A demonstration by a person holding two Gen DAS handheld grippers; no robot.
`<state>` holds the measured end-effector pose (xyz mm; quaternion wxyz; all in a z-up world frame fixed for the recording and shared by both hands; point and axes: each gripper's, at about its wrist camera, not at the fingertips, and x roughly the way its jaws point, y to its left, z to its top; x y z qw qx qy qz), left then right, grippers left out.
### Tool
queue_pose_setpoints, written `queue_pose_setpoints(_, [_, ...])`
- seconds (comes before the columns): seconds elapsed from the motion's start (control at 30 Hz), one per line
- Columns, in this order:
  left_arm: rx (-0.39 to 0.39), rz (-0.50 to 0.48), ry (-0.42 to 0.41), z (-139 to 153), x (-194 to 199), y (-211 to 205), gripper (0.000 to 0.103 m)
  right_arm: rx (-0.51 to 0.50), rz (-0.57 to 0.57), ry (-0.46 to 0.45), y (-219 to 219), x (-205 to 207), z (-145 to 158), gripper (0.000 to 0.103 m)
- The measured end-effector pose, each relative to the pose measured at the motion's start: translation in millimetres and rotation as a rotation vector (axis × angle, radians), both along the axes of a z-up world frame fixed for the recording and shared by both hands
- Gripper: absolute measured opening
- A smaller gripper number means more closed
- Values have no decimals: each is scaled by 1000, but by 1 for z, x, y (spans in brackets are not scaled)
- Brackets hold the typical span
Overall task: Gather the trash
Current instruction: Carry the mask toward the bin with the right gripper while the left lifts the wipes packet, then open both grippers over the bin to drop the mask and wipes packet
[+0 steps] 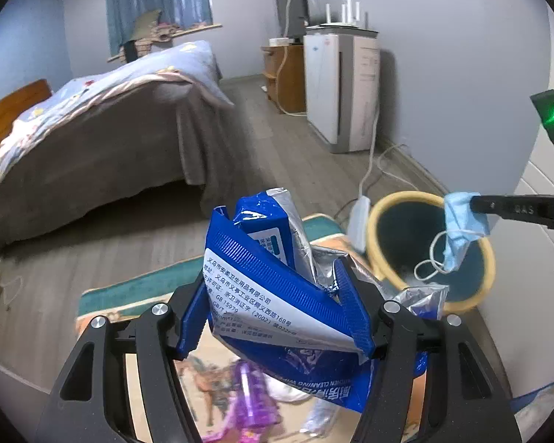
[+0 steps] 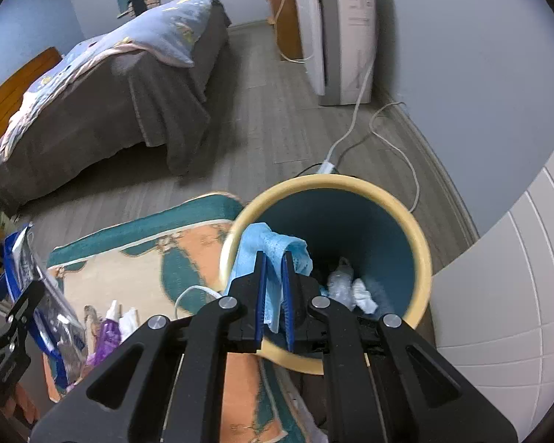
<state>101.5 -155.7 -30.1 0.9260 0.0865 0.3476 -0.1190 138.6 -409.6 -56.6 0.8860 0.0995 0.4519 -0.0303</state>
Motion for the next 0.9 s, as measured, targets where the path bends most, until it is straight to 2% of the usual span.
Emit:
queue_pose_setpoints(0.43, [-18,-157,47,-12,-7,-64,65,52,-140,24,-64,2,-16,8])
queue_pose_setpoints(0.63, [-32,-216,81,-14,2,-92,65,61,-213,52,-88,1,-29,8])
queue_pose_setpoints(0.9, [9,-308,116,-26,31,-132,66,43,-280,93,-105,3,-47,8])
